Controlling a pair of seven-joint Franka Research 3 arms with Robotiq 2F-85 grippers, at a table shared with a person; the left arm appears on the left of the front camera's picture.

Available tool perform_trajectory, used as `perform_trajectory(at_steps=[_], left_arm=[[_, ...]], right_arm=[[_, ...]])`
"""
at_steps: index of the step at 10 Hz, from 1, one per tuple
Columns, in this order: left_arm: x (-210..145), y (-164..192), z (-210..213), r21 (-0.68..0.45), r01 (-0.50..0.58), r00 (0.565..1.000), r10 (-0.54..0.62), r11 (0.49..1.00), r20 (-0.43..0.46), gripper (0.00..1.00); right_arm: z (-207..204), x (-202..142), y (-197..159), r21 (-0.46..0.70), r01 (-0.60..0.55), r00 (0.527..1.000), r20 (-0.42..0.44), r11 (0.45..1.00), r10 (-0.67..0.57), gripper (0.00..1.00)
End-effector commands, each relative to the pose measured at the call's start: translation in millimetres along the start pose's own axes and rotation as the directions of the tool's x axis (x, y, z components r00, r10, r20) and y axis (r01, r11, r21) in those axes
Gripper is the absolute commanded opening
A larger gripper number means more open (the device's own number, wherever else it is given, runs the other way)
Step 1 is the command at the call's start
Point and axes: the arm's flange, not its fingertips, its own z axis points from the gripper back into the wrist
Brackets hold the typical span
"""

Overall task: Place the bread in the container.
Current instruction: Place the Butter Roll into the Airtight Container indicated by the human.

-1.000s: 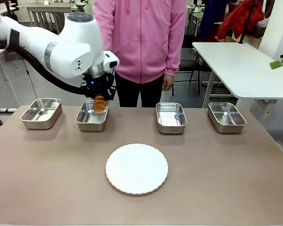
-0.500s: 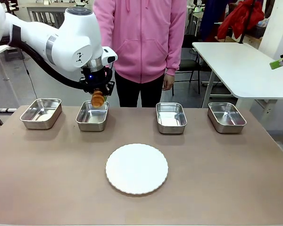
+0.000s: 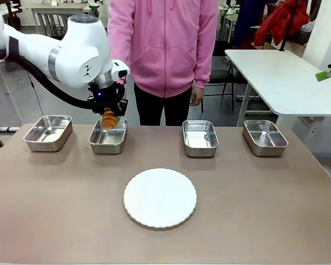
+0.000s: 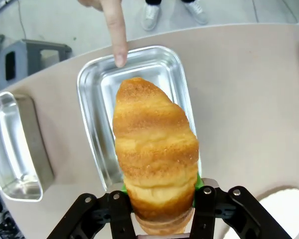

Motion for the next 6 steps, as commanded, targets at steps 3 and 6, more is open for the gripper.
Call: perform_trajectory(at_steps=[3, 6], left_arm=[[-4.3, 16.0, -29.4, -0.022, 0.019, 1.0, -0.019, 1.0, -0.019, 0.41], [-4.5, 20.0, -41.5, -0.035, 0.025, 1.0, -0.026, 0.999, -0.015, 0.41]], right_arm=[[0.6, 1.2, -0.2, 0.011, 0.0, 1.0, 0.019, 1.0, 0.0, 1.0], [0.6, 1.2, -0.2, 0.011, 0.0, 1.0, 0.019, 1.0, 0.0, 1.0]])
